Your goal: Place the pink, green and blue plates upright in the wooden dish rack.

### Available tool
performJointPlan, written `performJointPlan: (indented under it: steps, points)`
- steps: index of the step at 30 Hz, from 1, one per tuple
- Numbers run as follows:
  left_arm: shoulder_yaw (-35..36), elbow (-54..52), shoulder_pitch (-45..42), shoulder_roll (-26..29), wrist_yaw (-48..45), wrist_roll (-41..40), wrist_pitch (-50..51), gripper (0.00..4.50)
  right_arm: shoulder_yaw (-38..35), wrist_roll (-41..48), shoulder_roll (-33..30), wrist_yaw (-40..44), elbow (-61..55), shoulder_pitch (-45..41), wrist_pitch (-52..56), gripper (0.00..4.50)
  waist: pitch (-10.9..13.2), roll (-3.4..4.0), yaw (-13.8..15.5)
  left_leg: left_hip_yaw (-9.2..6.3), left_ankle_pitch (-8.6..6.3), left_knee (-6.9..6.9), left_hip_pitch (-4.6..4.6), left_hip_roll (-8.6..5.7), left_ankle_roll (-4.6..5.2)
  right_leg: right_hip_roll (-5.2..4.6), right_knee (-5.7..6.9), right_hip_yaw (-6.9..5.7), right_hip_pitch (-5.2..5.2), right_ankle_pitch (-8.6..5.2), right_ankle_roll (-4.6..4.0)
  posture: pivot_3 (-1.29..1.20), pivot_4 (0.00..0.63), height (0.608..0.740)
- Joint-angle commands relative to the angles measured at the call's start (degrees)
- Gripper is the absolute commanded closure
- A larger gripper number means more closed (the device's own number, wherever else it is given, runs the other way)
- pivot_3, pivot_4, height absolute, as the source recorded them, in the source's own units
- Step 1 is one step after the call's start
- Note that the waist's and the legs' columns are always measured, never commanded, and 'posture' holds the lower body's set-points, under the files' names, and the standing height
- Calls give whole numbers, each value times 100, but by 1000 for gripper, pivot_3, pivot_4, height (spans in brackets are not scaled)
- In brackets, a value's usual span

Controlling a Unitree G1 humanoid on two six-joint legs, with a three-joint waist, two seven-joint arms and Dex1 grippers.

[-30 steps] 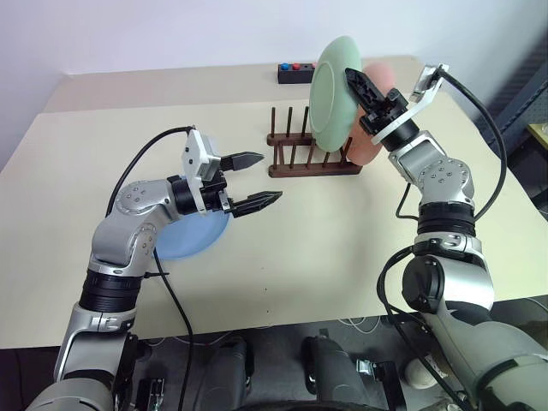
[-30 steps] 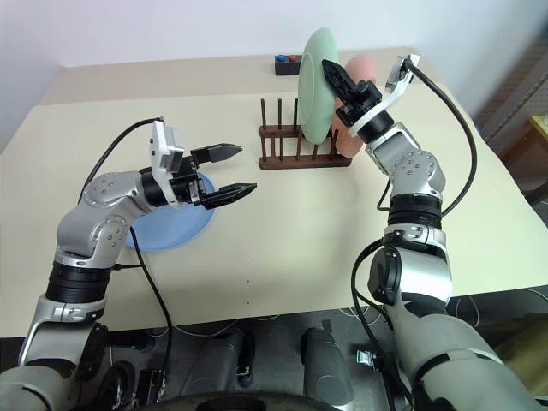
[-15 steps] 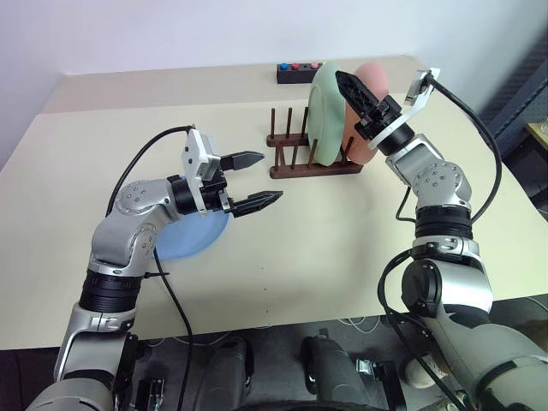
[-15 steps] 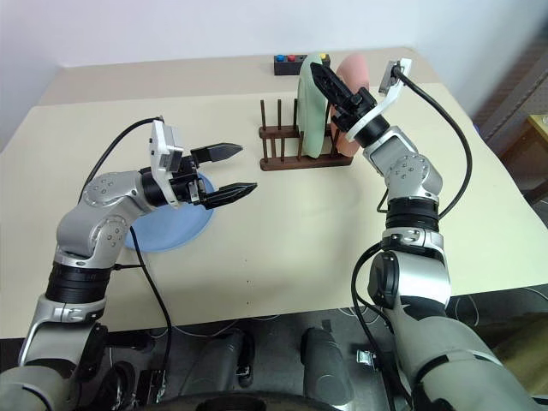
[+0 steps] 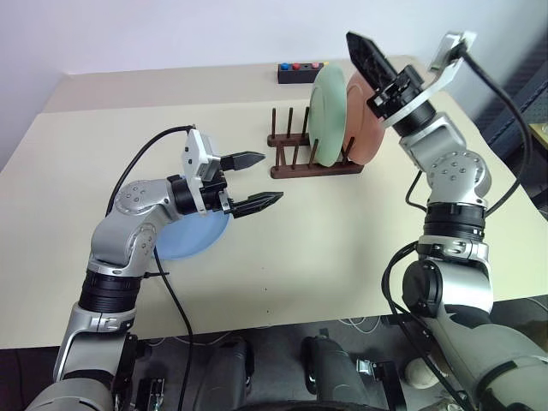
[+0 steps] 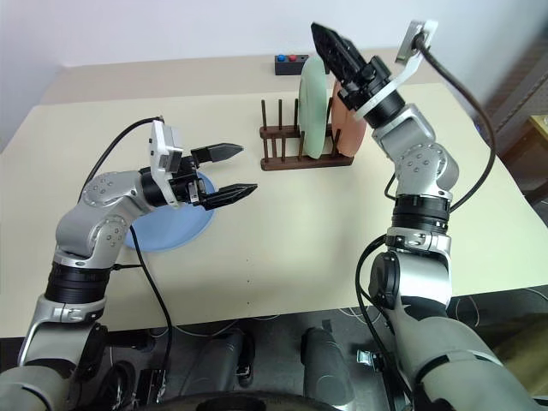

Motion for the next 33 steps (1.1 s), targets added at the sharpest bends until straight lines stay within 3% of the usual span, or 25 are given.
performJointPlan:
  steps: [1, 5, 12, 17, 20, 25, 29, 33]
  points:
    - [310, -77, -86, 111, 108, -108, -11, 0, 283, -190, -427, 379, -911, 263, -219, 43, 0, 0, 3, 0, 0, 0, 0, 0, 0, 0, 0, 0, 0, 0, 0, 0, 150, 740]
    - [647, 197, -327, 467, 280, -56, 151, 0, 609, -320, -1029, 978, -1681, 1014, -242, 43, 0, -4, 1, -5, 0, 0, 1, 0, 0, 0, -4, -7, 6, 0, 0, 0, 150, 740]
    - [1391, 1681, -1110, 1720, 546, 98, 647, 0, 615, -37, -2223, 1895, -2893, 2322, 37, 43, 3, -6, -35, -4, -1, -4, 3, 2, 1, 8, -5, -4, 2, -1, 1, 0, 150, 740]
    - [1260, 2657, -1550, 2312, 928, 356, 1900, 0, 655, 6, -2370, 1858, -3065, 2504, 123, 43, 4, -8, -18, -5, 0, -2, 6, 2, 1, 10, -1, -4, 5, -1, 1, 0, 150, 740]
    - [1160, 3390, -2334, 2677, 1286, 579, 2886, 0, 684, 13, -2309, 1801, -3135, 2658, 98, 43, 23, -51, 20, -8, 0, 1, 3, 2, 0, 10, 1, -7, 4, -1, 1, 0, 150, 740]
    - [730, 3479, -2474, 3075, 933, 601, 4078, 0, 722, 251, -2216, 1855, -3343, 2867, 133, 43, 27, -73, 0, -7, -1, 0, -6, -3, 2, 2, -7, -9, 2, -5, 7, 0, 150, 740]
    - [322, 3282, -2212, 3378, 729, 810, 4435, 0, 501, 991, -2238, 1949, -3438, 2939, 507, 43, 27, -73, 1, -10, -1, 0, -5, 0, 1, 2, 1, -12, 0, -5, 6, 0, 150, 740]
    - [200, 3461, -2201, 3463, 621, 773, 4908, 0, 532, 1068, -2249, 1920, -3465, 3004, 517, 43, 27, -75, 2, -14, 0, 2, -4, 2, -1, 4, 4, -12, 0, -2, 1, 0, 150, 740]
